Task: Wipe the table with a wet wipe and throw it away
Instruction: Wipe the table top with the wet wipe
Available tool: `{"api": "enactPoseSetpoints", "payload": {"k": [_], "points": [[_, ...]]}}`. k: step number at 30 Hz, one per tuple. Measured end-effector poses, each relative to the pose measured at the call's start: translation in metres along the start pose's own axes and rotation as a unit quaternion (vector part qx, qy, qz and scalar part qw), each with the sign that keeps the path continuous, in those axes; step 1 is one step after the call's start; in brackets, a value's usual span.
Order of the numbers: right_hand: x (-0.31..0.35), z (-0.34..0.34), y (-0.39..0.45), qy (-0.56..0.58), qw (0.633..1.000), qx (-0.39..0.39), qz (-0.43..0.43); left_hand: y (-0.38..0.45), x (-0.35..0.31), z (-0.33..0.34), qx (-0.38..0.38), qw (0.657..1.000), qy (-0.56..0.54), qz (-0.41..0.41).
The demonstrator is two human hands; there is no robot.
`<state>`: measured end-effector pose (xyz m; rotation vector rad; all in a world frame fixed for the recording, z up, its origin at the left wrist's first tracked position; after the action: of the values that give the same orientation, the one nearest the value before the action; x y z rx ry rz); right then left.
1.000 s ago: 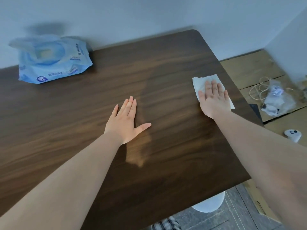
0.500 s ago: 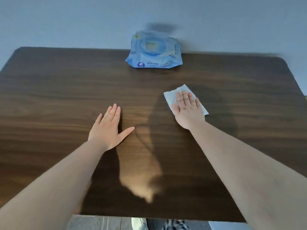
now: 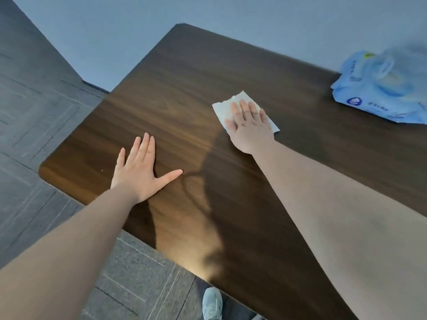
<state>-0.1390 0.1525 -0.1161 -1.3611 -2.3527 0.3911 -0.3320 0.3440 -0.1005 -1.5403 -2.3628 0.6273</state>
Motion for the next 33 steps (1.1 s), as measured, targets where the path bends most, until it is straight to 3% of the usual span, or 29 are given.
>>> {"api": "enactPoseSetpoints", "payload": {"k": [9, 15, 19, 24, 33], "points": [[0.154, 0.002, 0.071, -0.049, 0.994, 0.004, -0.102, 0.008, 0.005, 0.005, -0.004, 0.999, -0.027, 0.017], [0.217, 0.006, 0.084, -0.079, 0.986, 0.005, -0.147, 0.002, 0.005, 0.002, -0.068, 0.996, -0.04, 0.046], [0.229, 0.013, 0.075, -0.095, 0.982, 0.014, -0.162, -0.013, 0.026, 0.008, -0.126, 0.978, -0.151, 0.076], [0.229, 0.023, 0.048, -0.1, 0.979, 0.024, -0.175, -0.024, 0.057, 0.017, -0.028, 0.982, -0.142, -0.119], [0.181, 0.049, -0.029, -0.077, 0.98, 0.049, -0.174, -0.038, 0.052, 0.014, -0.01, 0.989, -0.12, -0.086]]}}
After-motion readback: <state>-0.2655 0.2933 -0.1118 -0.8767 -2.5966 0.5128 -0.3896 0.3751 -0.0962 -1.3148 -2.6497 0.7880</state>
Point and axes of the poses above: each hand's wrist, its own y-axis towards the middle knuckle, its own z-axis out of the palm, x = y × z, the point moved 5 cm from there along y, towards the middle knuckle, and after that the axes turned 10 degrees about x, right-handed, at the moved point
